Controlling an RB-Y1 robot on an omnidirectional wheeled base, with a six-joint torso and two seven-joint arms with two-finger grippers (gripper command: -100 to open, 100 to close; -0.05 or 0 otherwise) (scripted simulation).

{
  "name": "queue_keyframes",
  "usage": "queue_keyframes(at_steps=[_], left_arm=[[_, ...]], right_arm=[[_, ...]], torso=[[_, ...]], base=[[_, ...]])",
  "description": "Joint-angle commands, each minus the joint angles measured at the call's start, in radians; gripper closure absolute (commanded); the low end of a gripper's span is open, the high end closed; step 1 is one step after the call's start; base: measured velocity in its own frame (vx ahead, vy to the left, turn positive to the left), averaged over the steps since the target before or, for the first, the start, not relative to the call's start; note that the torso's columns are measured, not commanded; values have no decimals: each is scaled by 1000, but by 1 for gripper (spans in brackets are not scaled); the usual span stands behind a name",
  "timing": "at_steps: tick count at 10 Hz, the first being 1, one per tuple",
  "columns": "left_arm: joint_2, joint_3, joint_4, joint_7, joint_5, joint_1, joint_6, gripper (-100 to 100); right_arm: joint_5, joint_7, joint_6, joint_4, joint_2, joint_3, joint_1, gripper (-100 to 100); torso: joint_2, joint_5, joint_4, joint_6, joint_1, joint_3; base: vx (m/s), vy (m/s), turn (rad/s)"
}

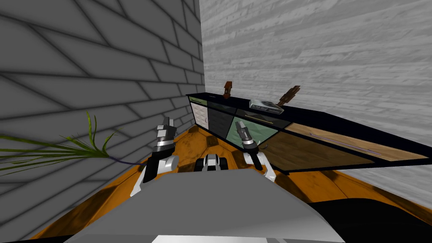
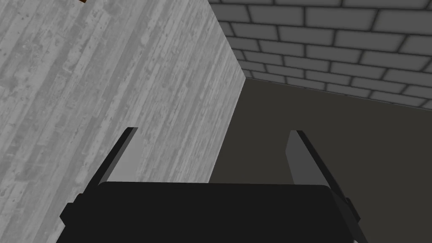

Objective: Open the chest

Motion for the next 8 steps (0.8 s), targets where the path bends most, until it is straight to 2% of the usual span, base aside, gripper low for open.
queue_keyframes(at_steps=[1,8], left_arm=[[0,0,0,0,0,0,0,0],[0,0,0,0,0,0,0,0]], right_arm=[[72,33,20,1,-7,-15,-6,-100],[256,117,62,13,-24,-56,-17,-100]], torso=[[1,0,0,0,0,1],[0,0,0,0,0,0]], base=[[58,19,46],[68,19,41]])
